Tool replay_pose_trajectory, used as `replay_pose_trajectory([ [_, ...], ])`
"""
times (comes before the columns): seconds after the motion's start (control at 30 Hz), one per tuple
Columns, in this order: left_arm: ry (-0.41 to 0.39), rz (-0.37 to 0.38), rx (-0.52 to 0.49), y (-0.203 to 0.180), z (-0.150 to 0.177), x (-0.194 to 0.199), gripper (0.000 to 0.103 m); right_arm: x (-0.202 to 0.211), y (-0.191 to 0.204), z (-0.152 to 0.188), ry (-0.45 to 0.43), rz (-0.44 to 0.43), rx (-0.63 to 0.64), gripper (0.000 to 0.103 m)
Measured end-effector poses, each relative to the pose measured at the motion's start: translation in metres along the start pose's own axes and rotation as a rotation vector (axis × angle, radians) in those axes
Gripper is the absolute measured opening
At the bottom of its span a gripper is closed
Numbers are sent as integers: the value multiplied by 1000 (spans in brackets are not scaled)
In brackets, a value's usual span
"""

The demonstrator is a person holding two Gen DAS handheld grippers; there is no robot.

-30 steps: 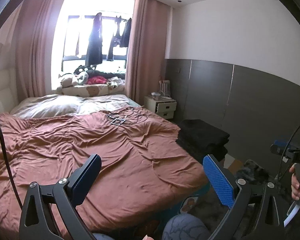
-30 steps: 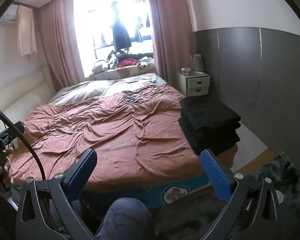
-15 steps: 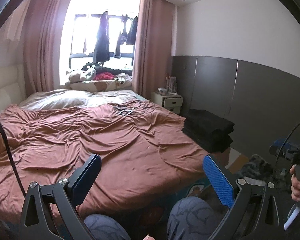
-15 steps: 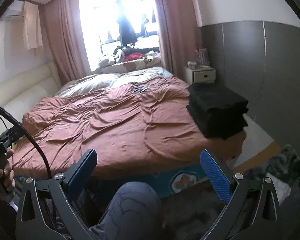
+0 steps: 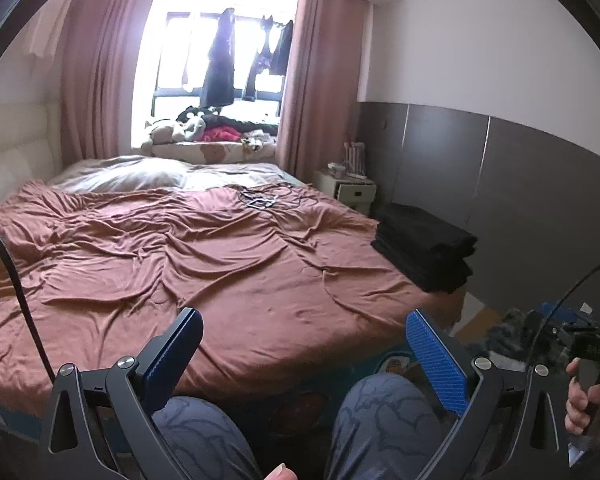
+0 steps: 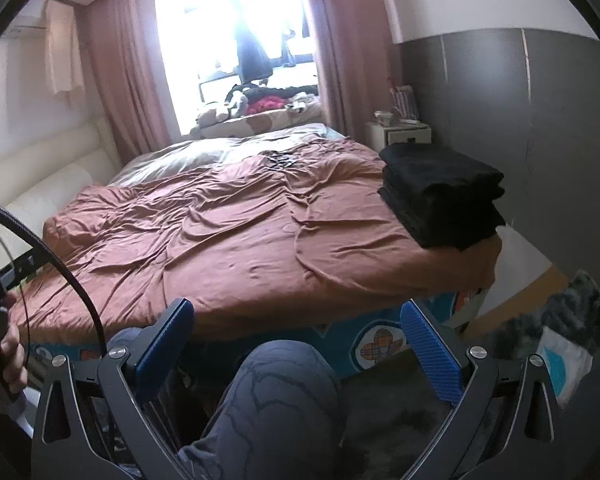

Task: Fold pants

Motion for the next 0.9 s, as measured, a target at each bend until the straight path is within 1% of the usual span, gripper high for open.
replay_pose_trajectory([
  [0.1, -1, -12, -2, 0, 4, -1, 103, -2, 5, 1, -4, 13, 10, 103],
  [0.2, 16, -4, 5, 1, 8, -6, 103, -2, 9, 1, -9, -7, -18, 103],
  [0.47, 36, -17, 23, 7, 18, -10, 103, -1, 19, 9, -17, 22, 14, 103],
  [0.9, 31, -41, 27, 14, 20, -7, 103, -4, 22, 9, -2, 23, 34, 103],
])
Point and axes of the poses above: each gripper's, at about its wrist camera, not at the fingertips, and x roughly against the way its jaws point, y to its left, z to its underside, the point moved 5 cm from there along -x, roughly the way its jaws point, and after that the axes turned 2 degrees about -x, right-handed, at the moved point
